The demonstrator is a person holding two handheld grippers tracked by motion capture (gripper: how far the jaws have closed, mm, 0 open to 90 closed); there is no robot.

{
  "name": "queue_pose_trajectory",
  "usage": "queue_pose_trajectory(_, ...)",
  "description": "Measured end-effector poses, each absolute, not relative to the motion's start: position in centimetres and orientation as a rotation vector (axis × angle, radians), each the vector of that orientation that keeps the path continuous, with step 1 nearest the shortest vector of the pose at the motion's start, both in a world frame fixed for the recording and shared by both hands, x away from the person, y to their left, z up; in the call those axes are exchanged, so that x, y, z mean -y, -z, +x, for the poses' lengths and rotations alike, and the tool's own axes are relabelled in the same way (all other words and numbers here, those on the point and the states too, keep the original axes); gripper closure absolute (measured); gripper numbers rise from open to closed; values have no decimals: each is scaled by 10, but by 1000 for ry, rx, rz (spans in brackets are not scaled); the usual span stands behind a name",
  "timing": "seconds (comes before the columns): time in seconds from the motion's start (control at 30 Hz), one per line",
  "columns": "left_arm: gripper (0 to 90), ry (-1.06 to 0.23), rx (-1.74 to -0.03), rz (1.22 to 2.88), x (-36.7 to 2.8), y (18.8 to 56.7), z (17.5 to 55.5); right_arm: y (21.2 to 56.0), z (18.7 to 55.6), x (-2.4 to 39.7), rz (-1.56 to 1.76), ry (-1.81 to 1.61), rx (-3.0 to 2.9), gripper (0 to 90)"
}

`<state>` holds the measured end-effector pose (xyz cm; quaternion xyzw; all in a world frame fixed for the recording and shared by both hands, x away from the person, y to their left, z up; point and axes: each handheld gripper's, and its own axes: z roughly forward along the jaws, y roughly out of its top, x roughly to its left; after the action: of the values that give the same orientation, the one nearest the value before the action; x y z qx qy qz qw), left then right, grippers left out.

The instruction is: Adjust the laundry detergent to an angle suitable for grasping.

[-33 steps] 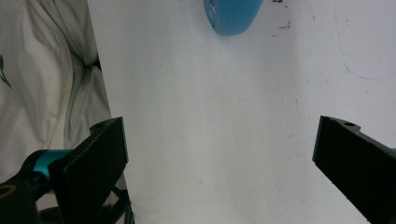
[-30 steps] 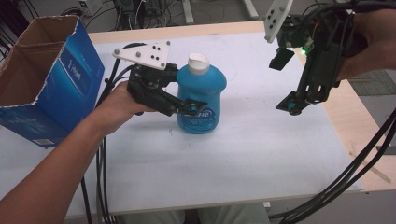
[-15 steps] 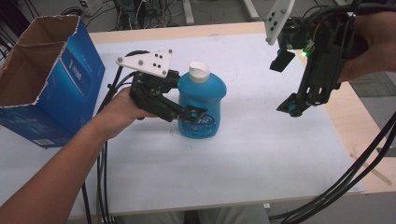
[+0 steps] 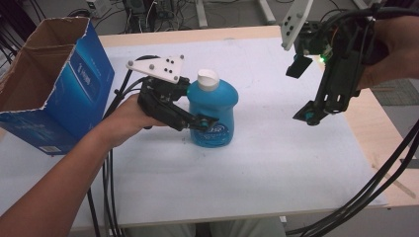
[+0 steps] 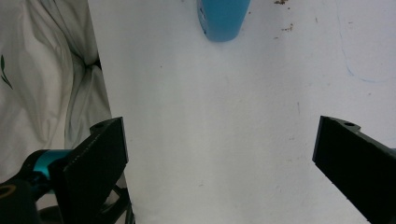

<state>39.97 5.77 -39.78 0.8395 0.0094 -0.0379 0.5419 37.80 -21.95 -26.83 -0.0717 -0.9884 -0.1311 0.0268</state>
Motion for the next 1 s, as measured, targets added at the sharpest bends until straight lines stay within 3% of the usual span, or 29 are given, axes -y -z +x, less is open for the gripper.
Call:
queue_pose_trajectory(0.5, 282, 132, -108, 1974, -60, 395, 399, 267, 377, 219, -220, 410, 3056, 23)
queue_pose_trajectory(0.63, 172, 135, -146, 1970, -59, 392, 398, 267, 376, 220, -222, 408, 3058, 23)
queue_pose_trajectory(1.0, 167, 109, -200, 1963, -59, 388, 395, 266, 375, 219, -219, 408, 3059, 23)
